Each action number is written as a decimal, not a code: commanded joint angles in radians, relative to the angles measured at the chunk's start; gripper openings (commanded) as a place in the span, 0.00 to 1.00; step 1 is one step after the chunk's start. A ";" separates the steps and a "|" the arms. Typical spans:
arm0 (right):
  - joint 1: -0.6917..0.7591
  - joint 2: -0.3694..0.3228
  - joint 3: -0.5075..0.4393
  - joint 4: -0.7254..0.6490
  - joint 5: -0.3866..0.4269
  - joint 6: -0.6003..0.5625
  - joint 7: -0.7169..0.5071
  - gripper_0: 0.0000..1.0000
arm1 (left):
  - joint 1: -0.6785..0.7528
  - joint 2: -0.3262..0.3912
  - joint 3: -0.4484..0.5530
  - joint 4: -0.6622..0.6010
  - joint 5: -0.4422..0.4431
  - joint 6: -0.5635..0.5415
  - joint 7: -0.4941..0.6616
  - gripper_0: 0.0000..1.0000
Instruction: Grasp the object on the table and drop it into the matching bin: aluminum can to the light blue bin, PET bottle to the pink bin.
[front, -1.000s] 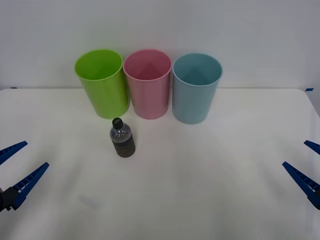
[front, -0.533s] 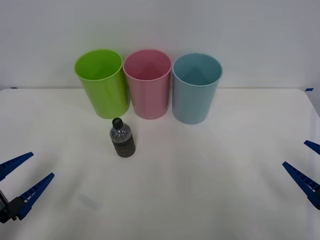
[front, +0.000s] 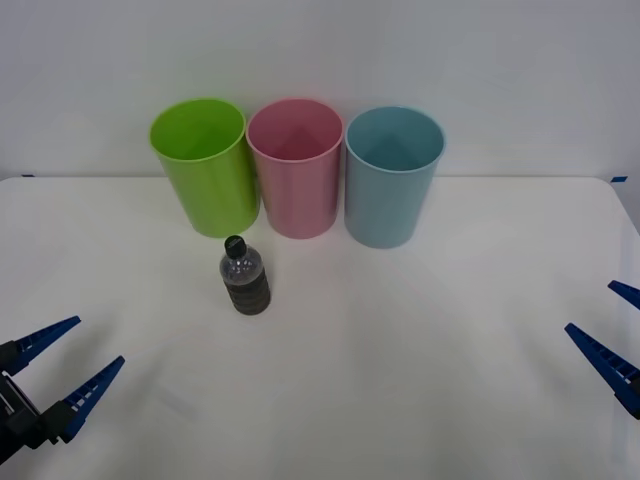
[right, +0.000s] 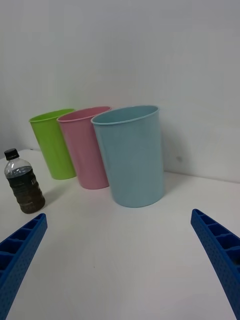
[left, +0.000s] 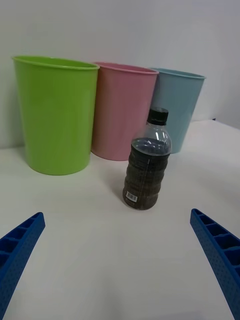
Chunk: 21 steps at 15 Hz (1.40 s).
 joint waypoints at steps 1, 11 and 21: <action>0.000 0.000 0.000 0.000 0.000 0.000 0.000 1.00 | -0.025 0.000 -0.067 0.004 -0.013 0.019 -0.010 1.00; 0.000 0.000 0.000 0.000 0.000 0.000 0.000 1.00 | -0.110 -0.143 -0.126 0.004 -0.136 0.127 -0.062 1.00; 0.000 0.000 0.000 0.000 0.000 0.000 0.000 1.00 | -0.207 -0.143 -0.330 0.007 -0.145 0.403 -0.073 1.00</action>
